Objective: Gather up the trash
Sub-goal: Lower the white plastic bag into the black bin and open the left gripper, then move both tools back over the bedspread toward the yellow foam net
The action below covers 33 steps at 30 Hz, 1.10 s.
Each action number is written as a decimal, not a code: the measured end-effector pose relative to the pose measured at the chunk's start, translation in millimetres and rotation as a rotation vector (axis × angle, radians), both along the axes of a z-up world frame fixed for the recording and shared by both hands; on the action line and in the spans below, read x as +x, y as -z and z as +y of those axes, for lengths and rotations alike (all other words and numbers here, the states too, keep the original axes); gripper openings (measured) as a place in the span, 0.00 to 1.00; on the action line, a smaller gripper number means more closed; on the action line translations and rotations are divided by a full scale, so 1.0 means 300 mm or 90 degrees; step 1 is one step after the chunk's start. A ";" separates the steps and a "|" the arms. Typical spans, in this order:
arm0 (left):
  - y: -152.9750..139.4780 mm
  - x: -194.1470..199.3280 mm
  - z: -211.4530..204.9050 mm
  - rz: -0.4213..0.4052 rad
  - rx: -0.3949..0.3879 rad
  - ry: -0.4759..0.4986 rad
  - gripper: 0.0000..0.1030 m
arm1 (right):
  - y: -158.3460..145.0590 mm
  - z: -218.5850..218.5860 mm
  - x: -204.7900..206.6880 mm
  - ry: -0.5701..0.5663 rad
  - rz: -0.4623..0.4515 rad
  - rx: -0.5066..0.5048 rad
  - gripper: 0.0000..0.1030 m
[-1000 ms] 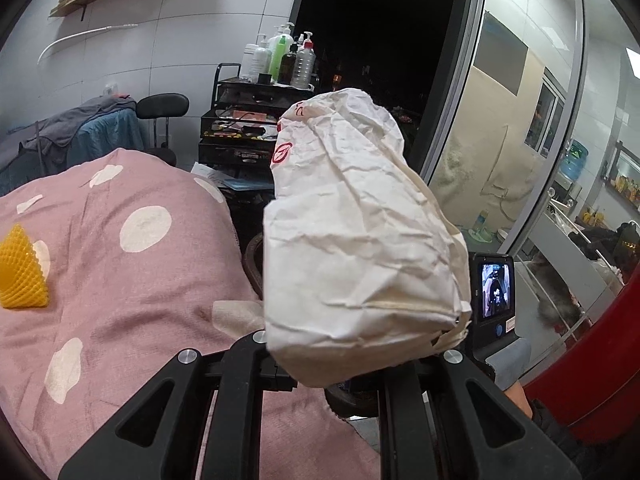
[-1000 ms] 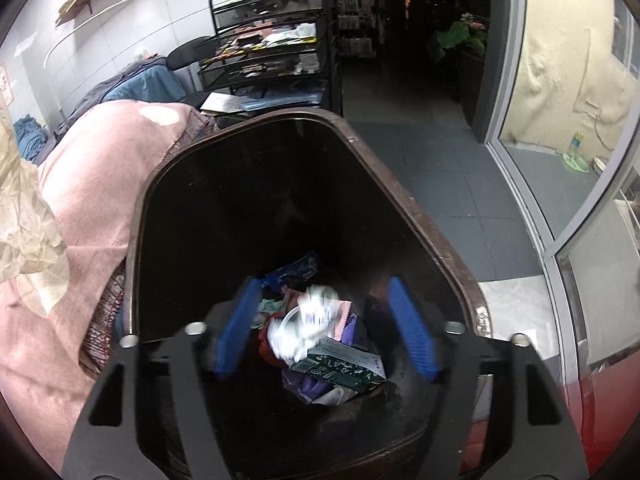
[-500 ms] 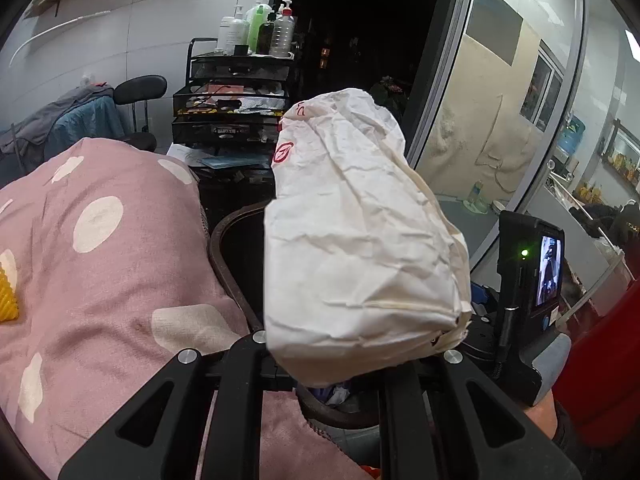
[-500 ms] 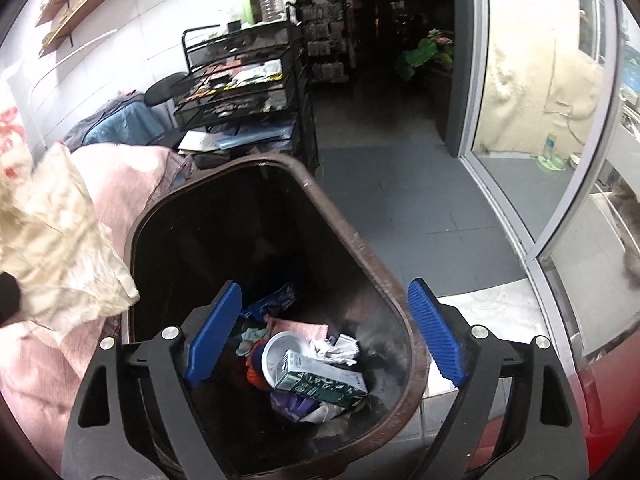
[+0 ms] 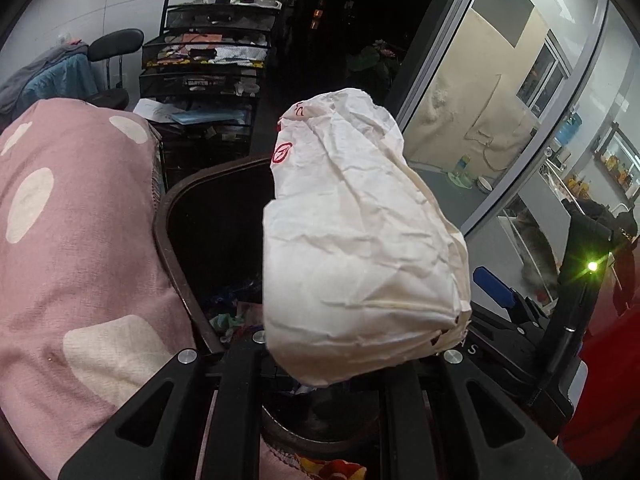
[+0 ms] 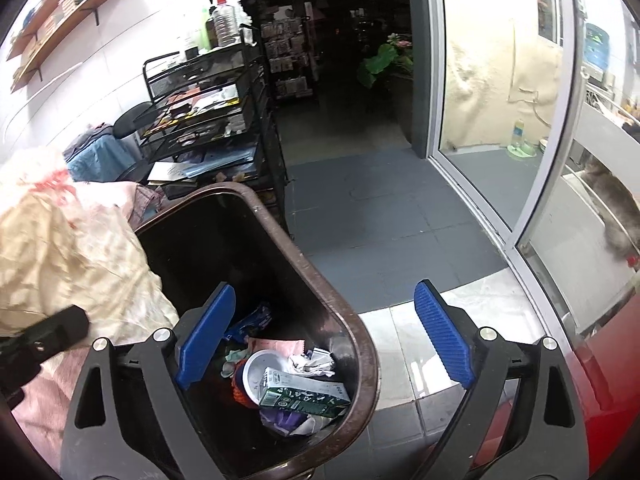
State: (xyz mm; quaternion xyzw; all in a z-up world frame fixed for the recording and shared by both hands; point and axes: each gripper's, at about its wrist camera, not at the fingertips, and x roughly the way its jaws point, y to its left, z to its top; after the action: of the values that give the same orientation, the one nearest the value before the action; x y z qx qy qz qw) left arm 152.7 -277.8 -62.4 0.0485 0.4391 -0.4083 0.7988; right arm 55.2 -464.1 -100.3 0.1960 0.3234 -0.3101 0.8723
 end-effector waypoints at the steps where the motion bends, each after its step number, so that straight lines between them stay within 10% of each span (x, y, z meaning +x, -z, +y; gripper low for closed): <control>1: 0.005 0.003 -0.005 0.003 0.003 0.000 0.14 | 0.000 -0.003 -0.002 0.002 -0.001 0.000 0.89; 4: 0.021 0.010 -0.023 0.010 0.021 -0.002 0.19 | 0.000 -0.017 -0.009 0.011 -0.003 0.001 0.89; 9: 0.021 0.002 -0.023 -0.014 0.037 -0.023 0.88 | 0.007 -0.032 -0.017 0.026 -0.005 0.003 0.92; 33: -0.140 -0.091 0.148 -0.178 -0.007 -0.080 0.95 | -0.050 0.022 -0.013 0.019 -0.049 -0.008 0.94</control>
State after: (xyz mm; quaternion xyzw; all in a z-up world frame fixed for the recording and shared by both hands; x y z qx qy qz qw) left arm 125.4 -233.5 -20.5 0.0728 0.3230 -0.3493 0.8766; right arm 51.3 -457.3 -85.4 0.2074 0.2844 -0.3175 0.8805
